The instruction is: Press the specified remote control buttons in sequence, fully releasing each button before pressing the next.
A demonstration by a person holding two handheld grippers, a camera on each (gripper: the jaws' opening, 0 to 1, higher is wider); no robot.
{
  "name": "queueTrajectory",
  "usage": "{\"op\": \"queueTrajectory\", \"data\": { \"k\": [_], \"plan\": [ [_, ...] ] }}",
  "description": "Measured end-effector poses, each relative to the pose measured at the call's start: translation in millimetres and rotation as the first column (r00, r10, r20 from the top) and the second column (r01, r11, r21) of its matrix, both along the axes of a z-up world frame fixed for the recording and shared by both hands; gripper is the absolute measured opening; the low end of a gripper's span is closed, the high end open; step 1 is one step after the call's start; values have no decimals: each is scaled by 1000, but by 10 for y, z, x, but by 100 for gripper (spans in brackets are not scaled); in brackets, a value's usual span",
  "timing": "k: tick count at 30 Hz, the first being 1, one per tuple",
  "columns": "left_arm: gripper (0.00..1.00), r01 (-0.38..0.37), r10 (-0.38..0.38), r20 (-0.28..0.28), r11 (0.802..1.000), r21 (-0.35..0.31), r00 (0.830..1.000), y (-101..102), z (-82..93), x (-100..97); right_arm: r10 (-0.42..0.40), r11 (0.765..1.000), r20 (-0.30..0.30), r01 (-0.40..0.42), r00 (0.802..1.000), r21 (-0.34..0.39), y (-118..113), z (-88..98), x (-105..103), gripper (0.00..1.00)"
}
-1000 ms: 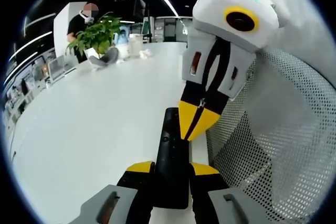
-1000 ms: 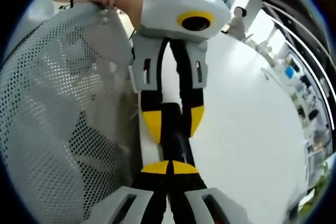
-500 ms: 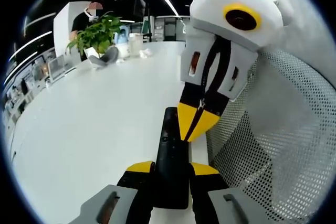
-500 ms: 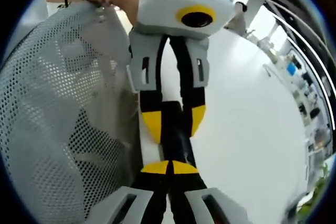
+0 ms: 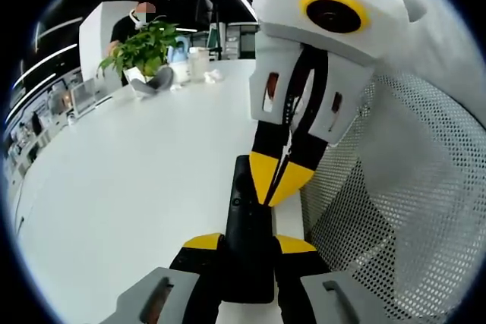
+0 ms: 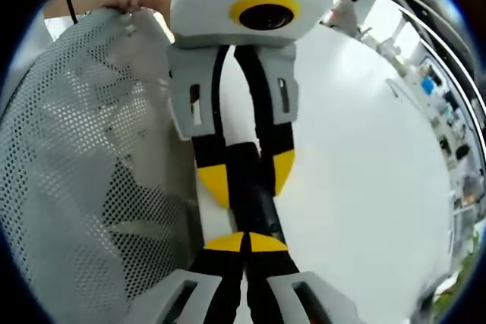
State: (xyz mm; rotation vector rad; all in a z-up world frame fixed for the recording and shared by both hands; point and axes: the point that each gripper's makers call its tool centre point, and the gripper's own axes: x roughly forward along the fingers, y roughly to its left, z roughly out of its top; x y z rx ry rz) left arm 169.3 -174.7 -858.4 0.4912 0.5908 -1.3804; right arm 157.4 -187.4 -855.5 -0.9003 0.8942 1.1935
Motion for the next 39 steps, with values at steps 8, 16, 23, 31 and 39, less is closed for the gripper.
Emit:
{"op": "queueTrajectory", "data": {
  "k": [8,16,23,31,39],
  "plan": [
    [25,3,-3,3,1000,1,1000,0,-2,-4,-56,998,5,56,998,36,-16,2,-20,0],
    [25,2,-2,6,1000,0,1000,1,0,-5,-8,996,137,-3,991,84,-20,6,-46,0],
    [25,1,-1,5,1000,-1,1000,2,0,-4,23,998,153,-33,988,59,-13,15,-18,0],
    [25,1,-1,3,1000,-3,1000,2,0,-2,15,998,147,-24,989,61,-12,6,-15,0],
    [25,1,-1,2,1000,-4,1000,-3,0,-4,28,998,157,-37,987,51,-10,5,-5,0]
  ]
}}
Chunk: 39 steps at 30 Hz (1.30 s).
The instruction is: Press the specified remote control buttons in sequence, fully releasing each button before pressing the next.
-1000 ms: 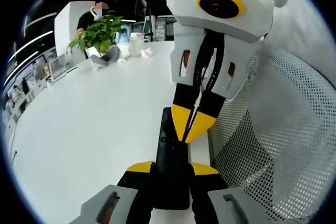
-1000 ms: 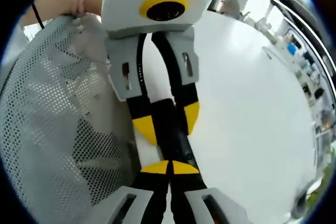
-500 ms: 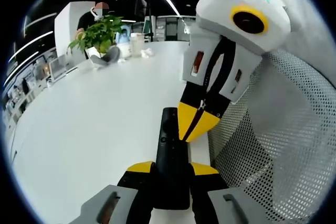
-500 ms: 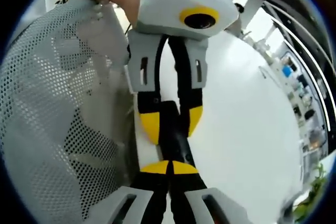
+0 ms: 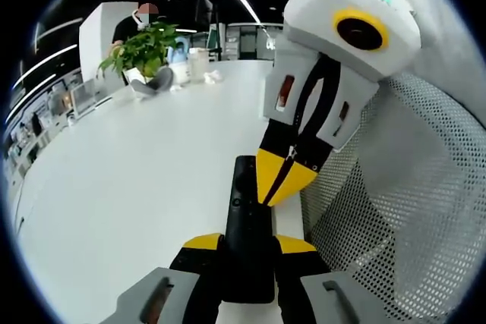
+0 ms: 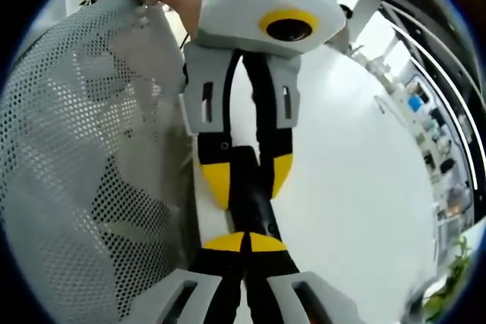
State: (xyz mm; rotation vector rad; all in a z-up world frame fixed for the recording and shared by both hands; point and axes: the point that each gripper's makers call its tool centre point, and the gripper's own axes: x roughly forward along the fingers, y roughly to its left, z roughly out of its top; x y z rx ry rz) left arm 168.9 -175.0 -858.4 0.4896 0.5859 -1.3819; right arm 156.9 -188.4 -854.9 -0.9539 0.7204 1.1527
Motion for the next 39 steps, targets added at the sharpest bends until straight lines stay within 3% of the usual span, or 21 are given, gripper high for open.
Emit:
{"op": "queueTrajectory", "data": {
  "k": [10,19,23,27,31,35,39],
  "plan": [
    [25,-1,1,0,1000,4,1000,2,1,2,10,999,-24,-10,1000,-36,20,-8,17,0],
    [25,-5,5,1,1000,8,1000,7,1,2,52,997,42,-49,998,-57,11,-13,6,0],
    [25,-5,5,2,1000,6,1000,8,2,0,-36,998,-26,37,999,43,13,7,11,0],
    [25,3,-3,5,1000,0,1000,2,6,-7,-137,981,-157,156,978,113,-11,29,21,0],
    [25,19,-19,5,1000,-6,1000,-18,10,-34,-140,981,-149,158,979,113,-40,42,28,0],
    [25,32,-32,5,999,-10,999,-23,4,-40,-133,985,-105,143,985,95,-85,51,78,0],
    [25,39,-39,5,999,-15,999,-24,4,-37,-108,984,-122,124,987,130,-12,84,72,0]
  ]
}}
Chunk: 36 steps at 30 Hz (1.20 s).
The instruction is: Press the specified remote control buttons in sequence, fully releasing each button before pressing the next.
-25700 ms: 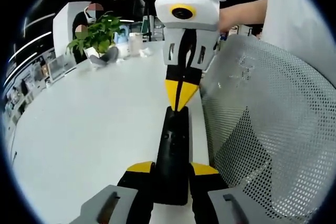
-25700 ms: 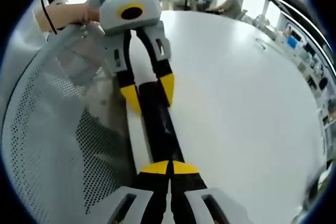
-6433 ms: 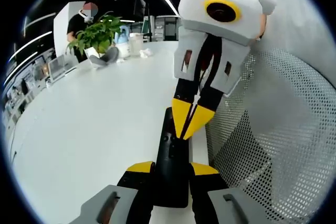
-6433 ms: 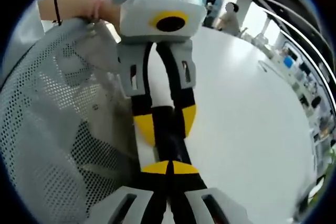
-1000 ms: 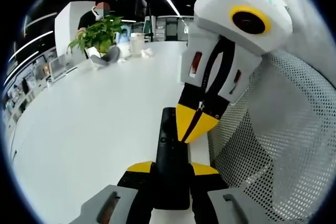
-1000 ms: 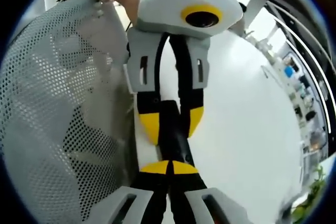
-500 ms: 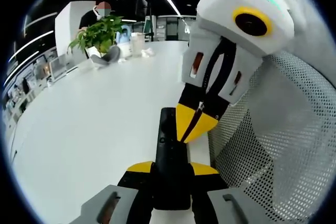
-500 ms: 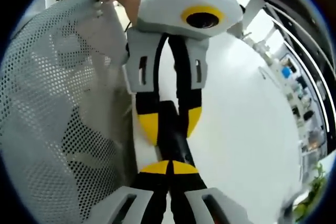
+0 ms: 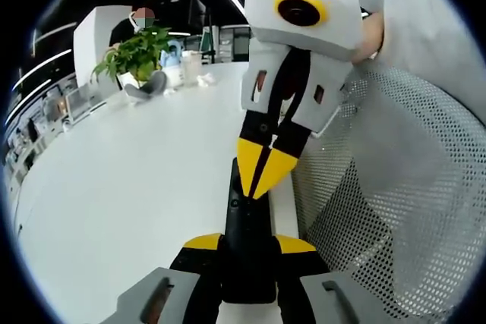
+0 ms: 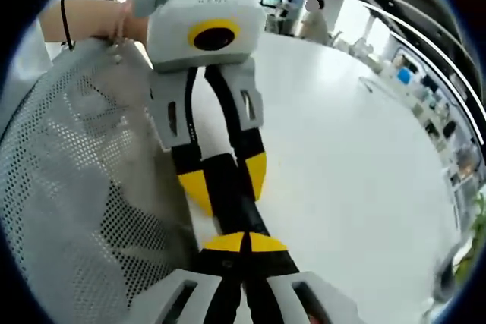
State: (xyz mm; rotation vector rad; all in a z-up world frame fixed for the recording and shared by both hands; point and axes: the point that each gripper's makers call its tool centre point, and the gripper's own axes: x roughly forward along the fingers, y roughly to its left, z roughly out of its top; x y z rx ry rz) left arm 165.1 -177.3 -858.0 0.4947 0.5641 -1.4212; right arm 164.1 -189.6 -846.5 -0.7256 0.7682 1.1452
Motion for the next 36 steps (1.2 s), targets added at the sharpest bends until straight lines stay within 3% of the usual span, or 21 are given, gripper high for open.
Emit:
{"op": "queueTrajectory", "data": {
  "k": [2,7,15,27,32,36],
  "plan": [
    [25,3,-3,0,1000,-2,1000,-2,1,1,24,999,22,-23,999,-33,-3,-28,21,0],
    [25,5,-5,0,1000,-3,1000,-6,0,7,38,999,12,-37,999,-40,-4,-37,40,0],
    [25,6,-6,0,1000,-2,1000,-10,-1,15,8,999,-123,-13,992,-39,1,-44,75,0],
    [25,5,-5,3,1000,0,1000,-11,-3,10,92,992,-187,-107,978,-72,-1,-57,60,0],
    [25,3,-3,4,1000,0,1000,-12,-3,9,123,989,-151,-134,981,-66,-3,-60,28,0],
    [25,4,-4,4,1000,1,1000,-12,0,6,96,994,-132,-102,987,-47,-3,-53,39,0]
  ]
}}
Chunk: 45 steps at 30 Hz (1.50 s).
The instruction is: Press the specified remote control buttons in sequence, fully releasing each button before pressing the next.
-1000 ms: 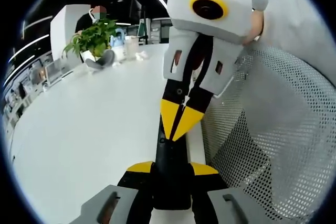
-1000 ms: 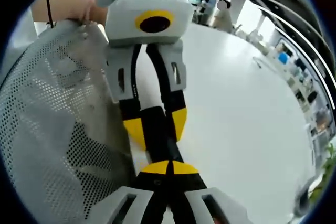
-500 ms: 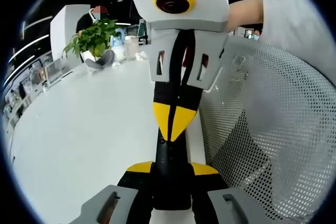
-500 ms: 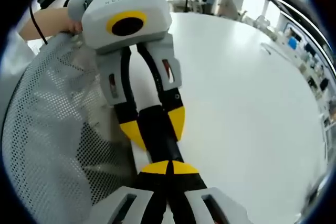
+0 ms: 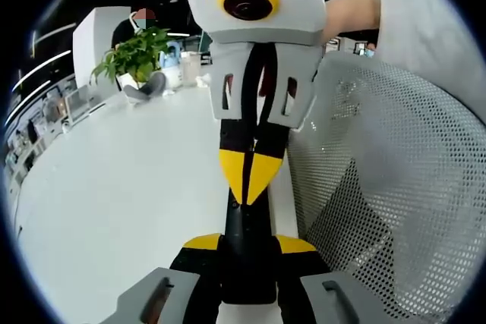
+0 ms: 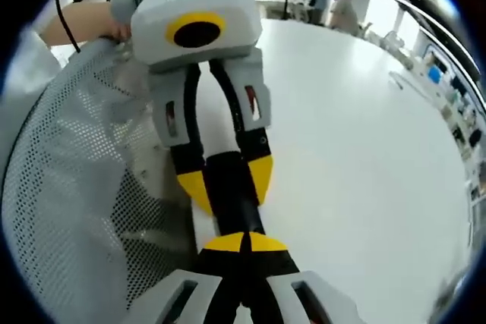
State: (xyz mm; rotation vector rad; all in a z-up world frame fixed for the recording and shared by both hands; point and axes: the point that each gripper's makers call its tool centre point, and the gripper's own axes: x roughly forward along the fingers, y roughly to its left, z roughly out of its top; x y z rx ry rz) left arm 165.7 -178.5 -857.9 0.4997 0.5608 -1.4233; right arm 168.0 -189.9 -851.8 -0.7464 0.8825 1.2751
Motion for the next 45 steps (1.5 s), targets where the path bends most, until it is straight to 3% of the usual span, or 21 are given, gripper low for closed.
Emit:
{"op": "queueTrajectory", "data": {
  "k": [5,8,11,15,18,22,24,33,37,45],
  "plan": [
    [25,-6,6,-2,1000,1,1000,0,0,0,-70,996,23,68,997,55,-1,9,1,0],
    [25,-8,8,-3,1000,0,1000,-2,3,-2,-73,995,50,69,996,73,0,14,-12,0],
    [25,-10,10,-5,1000,-1,1000,2,3,-2,-143,985,-20,145,989,98,9,25,-2,0],
    [25,-13,13,-5,1000,-3,1000,2,2,-1,-175,978,-99,185,980,97,6,33,42,0],
    [25,-14,14,-5,1000,-3,1000,0,4,-3,-174,982,-56,177,983,63,-41,16,157,0],
    [25,-12,12,-5,1000,-3,1000,1,3,-2,-155,985,-152,164,976,51,8,10,91,0],
    [25,-12,12,-4,1000,-3,1000,2,2,-1,-128,991,-135,133,983,27,-5,5,118,0],
    [25,-10,10,-3,1000,-3,1000,1,4,0,-58,997,-181,47,982,-62,16,-25,120,0],
    [25,-11,11,-3,1000,-3,1000,2,1,2,-27,990,-195,-1,981,-138,22,-41,123,0],
    [25,-9,9,-3,1000,-3,1000,2,3,0,-18,978,-215,-27,977,-207,27,-55,124,0]
  ]
}}
